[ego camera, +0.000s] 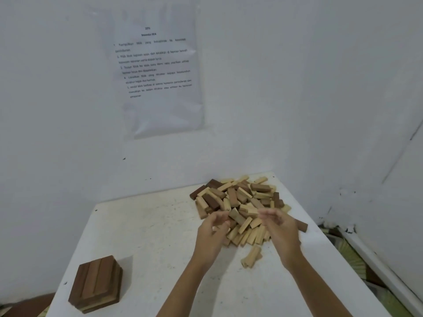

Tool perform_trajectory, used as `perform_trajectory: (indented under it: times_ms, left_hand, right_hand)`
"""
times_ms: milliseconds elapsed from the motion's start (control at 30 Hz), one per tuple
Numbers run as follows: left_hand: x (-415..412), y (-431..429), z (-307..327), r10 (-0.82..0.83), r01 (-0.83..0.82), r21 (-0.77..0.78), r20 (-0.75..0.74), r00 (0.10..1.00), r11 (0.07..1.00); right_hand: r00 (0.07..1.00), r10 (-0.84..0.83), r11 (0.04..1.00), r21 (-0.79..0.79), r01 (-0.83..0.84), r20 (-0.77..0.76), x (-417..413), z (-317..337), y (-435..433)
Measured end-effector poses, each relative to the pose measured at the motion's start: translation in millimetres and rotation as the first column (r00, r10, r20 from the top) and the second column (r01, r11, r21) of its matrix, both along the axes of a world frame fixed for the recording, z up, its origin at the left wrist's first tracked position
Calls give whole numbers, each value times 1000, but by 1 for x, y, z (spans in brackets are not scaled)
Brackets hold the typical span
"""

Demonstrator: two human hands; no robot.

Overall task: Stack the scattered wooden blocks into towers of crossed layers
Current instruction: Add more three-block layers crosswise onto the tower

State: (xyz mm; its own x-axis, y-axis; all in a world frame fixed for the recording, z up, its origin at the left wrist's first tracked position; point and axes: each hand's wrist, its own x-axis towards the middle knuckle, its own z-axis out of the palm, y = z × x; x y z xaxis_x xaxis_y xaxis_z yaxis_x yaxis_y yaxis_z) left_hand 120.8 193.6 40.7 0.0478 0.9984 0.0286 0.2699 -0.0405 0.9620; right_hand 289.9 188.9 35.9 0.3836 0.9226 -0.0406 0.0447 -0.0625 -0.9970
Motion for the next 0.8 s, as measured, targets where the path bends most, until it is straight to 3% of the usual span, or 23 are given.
perform_trajectory:
  times_ms: [133, 233, 300, 400, 467, 633, 733, 800]
  left_hand:
    - [18, 30, -1, 46, -45, 34, -27, 999, 998]
    - [31, 58, -2, 86, -81, 59, -86, 993, 995]
    - [39, 75, -2, 109, -97, 83, -163, 981, 992]
    - [45, 97, -10, 70, -33, 107, -367, 928, 994]
    - [48, 108, -15, 51, -2, 100, -485, 873, 995]
    - [50, 124, -26, 72, -11, 101, -631, 773, 995]
    - [51, 127, -29, 103, -24, 126, -670, 735, 992]
    - [52, 127, -29, 137, -60, 143, -622, 771, 988]
  right_hand:
    - [980, -1, 1000, 22, -4, 199, 15, 4, 29]
    - [905, 79, 997, -31, -72, 418, 20, 5, 57]
    - [813, 133, 991, -88, -100, 568, 23, 0, 74]
    - [563, 179, 982, -185, -47, 807, 25, -4, 91]
    - [483, 182, 979, -202, -11, 856, 26, -7, 98]
    - [450, 183, 979, -202, -6, 874, 28, -17, 111]
    - [502, 209, 974, -225, -30, 839, 27, -23, 117]
    - [555, 229, 968, -248, -42, 799, 27, -26, 121]
